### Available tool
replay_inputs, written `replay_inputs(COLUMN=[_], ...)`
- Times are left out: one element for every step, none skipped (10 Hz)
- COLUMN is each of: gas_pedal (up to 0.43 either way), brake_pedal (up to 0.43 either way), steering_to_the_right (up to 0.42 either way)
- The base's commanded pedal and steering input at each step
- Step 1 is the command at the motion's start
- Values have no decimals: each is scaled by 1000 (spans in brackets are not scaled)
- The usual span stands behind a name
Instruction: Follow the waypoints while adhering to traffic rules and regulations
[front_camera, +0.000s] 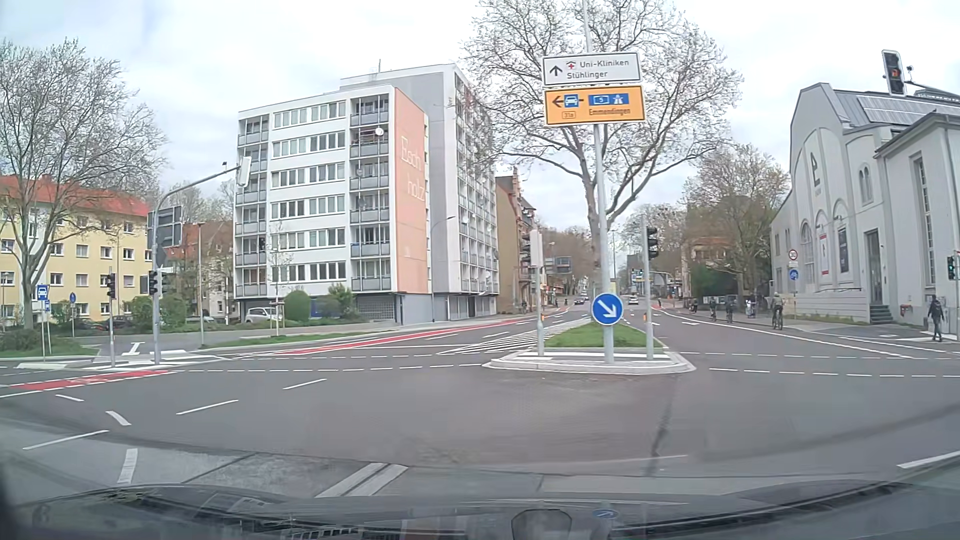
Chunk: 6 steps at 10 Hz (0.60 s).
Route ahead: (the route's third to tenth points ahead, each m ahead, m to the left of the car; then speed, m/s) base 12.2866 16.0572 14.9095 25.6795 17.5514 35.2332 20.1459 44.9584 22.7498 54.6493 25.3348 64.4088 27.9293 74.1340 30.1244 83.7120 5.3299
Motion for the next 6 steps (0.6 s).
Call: replay_inputs(gas_pedal=[150,118,110,110,110,110], brake_pedal=[0,0,0,0,0,0], steering_to_the_right=[-269,-284,-296,-303,-313,-322])
